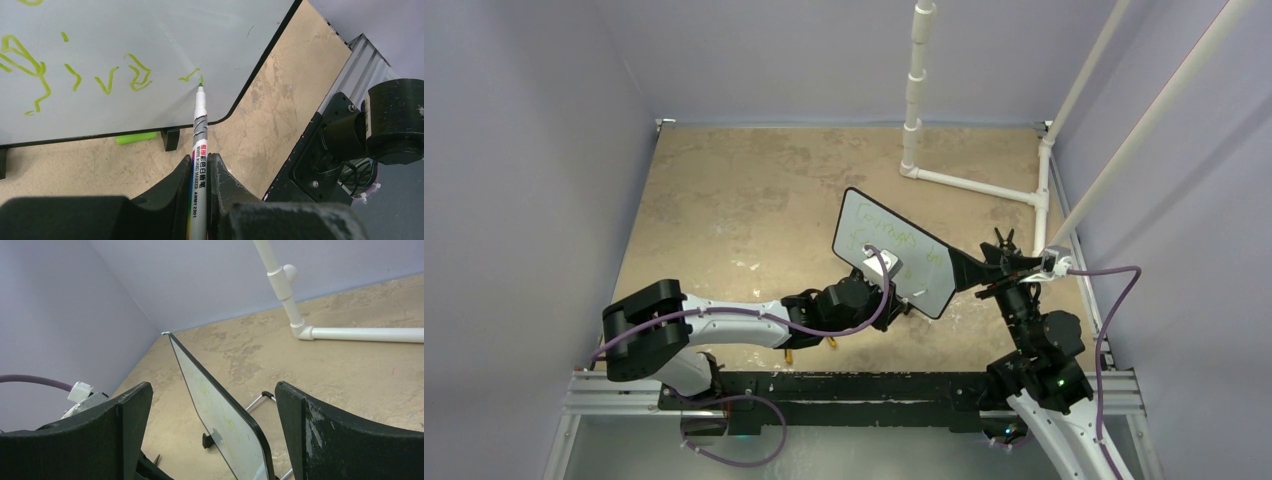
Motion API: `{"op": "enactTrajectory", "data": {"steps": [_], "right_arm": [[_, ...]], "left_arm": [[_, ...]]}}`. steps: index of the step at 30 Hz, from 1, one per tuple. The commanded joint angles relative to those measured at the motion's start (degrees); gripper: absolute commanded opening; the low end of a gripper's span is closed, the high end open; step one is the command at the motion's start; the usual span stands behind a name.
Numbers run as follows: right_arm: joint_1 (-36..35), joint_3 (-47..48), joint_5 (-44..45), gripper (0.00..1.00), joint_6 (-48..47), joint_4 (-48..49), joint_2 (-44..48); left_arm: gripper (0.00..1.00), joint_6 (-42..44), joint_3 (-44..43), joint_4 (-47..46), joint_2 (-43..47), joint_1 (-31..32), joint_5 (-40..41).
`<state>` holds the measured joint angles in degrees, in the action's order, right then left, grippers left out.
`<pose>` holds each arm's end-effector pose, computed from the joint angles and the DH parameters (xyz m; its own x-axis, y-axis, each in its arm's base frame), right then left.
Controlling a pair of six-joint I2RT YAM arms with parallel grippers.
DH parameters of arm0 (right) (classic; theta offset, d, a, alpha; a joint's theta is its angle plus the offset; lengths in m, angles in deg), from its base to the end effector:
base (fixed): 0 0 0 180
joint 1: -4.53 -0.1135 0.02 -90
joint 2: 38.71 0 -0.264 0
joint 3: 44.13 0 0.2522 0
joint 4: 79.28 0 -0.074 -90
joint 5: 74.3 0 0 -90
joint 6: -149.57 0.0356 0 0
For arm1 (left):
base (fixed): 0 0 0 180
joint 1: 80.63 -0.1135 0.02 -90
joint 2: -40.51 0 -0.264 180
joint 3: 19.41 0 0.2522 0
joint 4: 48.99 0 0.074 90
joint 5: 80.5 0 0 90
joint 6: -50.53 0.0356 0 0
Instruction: Write a sentence on the whiteboard
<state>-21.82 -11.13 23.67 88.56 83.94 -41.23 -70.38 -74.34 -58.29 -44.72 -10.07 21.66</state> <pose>0.0737 0.0310 0.2789 0.0311 0.5510 -0.8339 -0.3818 0.7776 0.4996 0.1127 -0.2968 0.2104 -0.5422 0.0276 -0.8398 0.6735 0.6118 -0.4148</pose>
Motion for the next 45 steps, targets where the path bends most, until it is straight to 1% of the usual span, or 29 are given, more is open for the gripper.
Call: {"op": "enactTrajectory", "data": {"steps": [1, 6, 12, 19, 33, 45], "right_arm": [[-0.24, -0.17, 0.37, 0.95, 0.44, 0.84, 0.65], [-0.25, -0.16, 0.38, 0.95, 0.45, 0.74, 0.72], [-0.28, -0.17, 0.43, 0.95, 0.45, 0.75, 0.71], [-0.24, -0.17, 0.47, 0.95, 0.46, 0.74, 0.61], [-0.28, -0.17, 0.47, 0.95, 0.54, 0.74, 0.53], [-0.28, -0.17, 0.45, 0.95, 0.54, 0.79, 0.64]], "left_arm": [[0.00, 0.38, -2.56, -2.34, -0.11, 0.19, -1.62], [0.00, 0.81, -1.98, -2.76, 0.42, 0.19, -4.69], [0.00, 1.21, -1.77, -4.58, 0.57, 0.19, -5.08], [0.00, 1.64, -2.04, -6.07, 0.36, 0.20, -2.92], [0.00, 0.95, -2.20, -6.14, -0.31, 0.19, -0.74], [0.00, 0.34, -2.43, -3.74, -0.64, 0.19, 0.99]]}}
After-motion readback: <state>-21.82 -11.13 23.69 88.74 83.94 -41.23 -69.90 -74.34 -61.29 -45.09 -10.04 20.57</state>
